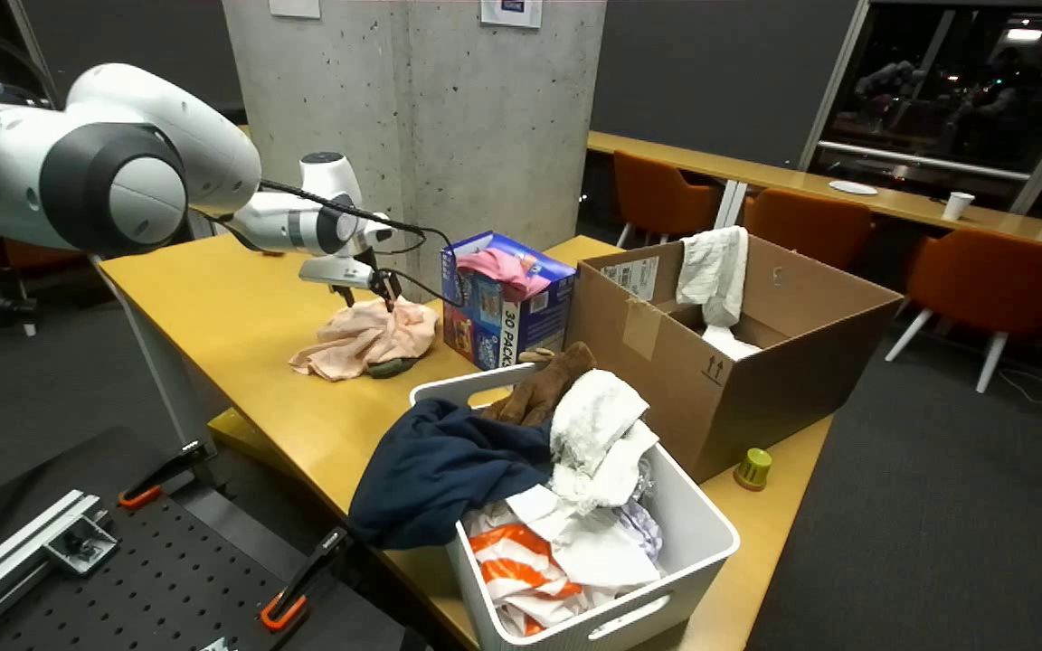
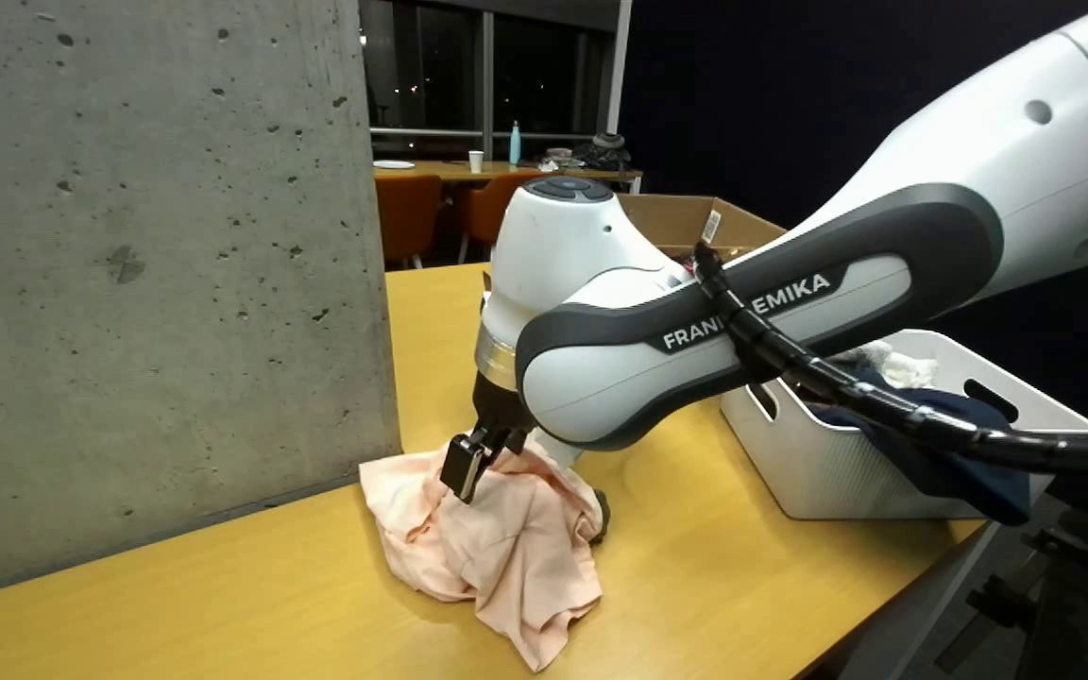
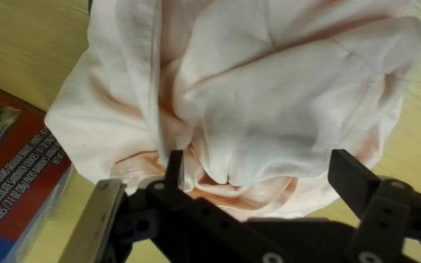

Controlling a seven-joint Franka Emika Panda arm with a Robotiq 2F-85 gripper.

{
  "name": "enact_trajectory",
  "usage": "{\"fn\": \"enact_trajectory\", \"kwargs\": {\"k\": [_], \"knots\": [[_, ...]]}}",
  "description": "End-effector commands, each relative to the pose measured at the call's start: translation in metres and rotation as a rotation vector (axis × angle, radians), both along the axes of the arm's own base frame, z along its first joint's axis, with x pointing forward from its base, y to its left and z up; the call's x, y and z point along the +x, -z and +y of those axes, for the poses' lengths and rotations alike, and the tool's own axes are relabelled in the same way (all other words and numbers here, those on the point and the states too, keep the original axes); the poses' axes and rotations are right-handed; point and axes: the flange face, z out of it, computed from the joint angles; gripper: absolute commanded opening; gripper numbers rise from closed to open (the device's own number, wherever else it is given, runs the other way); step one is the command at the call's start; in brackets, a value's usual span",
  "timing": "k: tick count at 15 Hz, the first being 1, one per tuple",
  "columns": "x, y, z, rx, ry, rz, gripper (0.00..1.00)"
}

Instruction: Wrap the reddish with the pink shirt and put them inside the white basket

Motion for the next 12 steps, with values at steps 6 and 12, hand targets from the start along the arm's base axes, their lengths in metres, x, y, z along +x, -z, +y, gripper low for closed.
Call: {"fn": "enact_trajectory", "kwargs": {"k": [6,12], "knots": [[-0.003,0.051,0.006,0.03,-0.017,0.039,1.0],[-0.005,0.066,0.009,0.04,-0.011,0.054,0.58]]}}
